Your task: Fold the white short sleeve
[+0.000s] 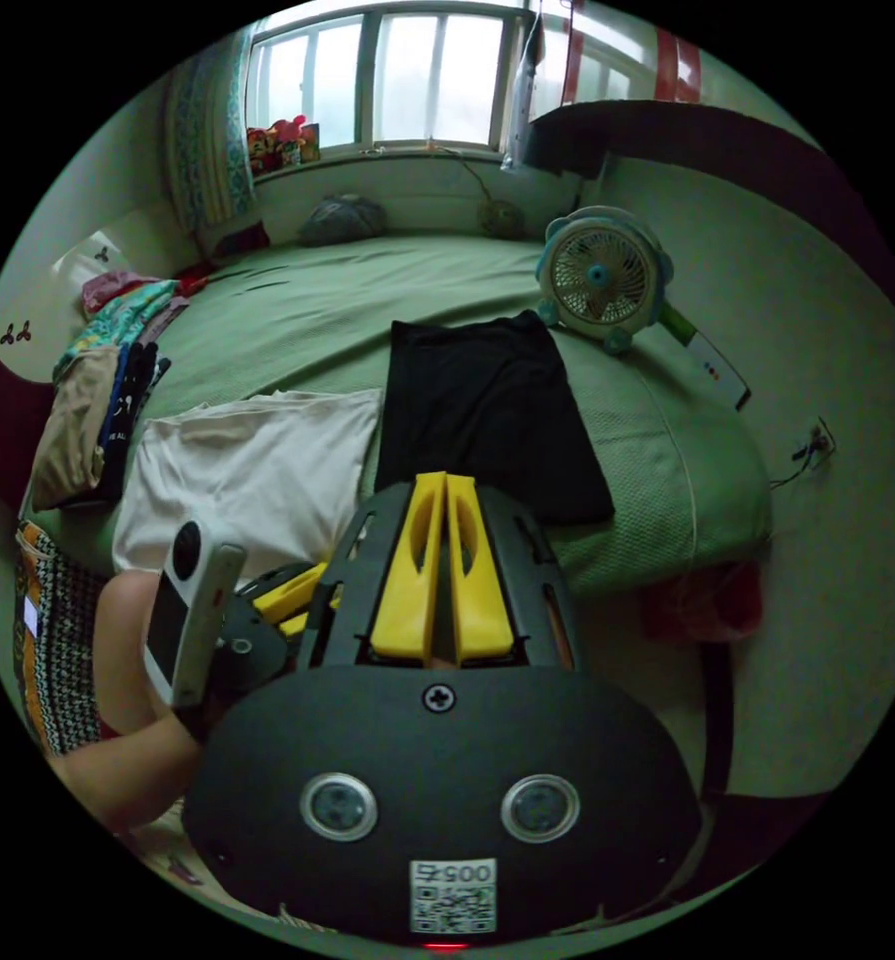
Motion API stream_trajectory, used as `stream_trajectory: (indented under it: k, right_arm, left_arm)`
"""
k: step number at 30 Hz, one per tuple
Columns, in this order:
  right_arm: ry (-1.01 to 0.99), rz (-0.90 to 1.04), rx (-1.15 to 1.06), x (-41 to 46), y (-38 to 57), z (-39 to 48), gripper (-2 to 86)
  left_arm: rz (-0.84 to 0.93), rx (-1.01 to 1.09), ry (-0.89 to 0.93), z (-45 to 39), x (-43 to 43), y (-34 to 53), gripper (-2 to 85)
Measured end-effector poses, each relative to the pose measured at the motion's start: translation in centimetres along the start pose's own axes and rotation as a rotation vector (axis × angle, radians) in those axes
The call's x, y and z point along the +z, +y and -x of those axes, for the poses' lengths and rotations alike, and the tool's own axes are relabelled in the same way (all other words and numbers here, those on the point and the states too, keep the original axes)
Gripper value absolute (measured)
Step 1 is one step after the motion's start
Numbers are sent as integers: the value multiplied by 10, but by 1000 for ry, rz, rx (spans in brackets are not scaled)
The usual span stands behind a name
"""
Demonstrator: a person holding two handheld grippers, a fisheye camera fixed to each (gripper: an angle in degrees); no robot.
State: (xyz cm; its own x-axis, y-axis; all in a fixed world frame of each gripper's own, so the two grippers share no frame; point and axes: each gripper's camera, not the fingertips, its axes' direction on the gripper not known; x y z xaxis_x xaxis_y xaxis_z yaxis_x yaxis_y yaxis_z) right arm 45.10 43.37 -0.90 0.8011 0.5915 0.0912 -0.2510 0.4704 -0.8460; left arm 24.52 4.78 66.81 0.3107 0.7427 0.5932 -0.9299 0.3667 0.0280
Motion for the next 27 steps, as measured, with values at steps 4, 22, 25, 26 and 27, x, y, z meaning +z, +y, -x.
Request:
stream_trajectory:
  k: [4, 22, 25, 26, 27]
  right_arm:
    - [-34, 26, -14, 17, -13, -1, -9]
    - [-360, 406, 65, 156, -165, 21, 76]
    - [-299, 446, 68, 174, -179, 28, 78]
    - [-287, 462, 75, 180, -183, 30, 77]
    - [-282, 470, 79, 183, -185, 31, 76]
  left_arm:
    - [21, 6, -44, -9, 7, -3, 62]
    - [-65, -9, 229, 35, -42, 24, 37]
    - [-68, -13, 247, 42, -45, 28, 37]
    - [-68, -12, 250, 44, -45, 29, 37]
    - [-69, -13, 255, 47, -47, 31, 38]
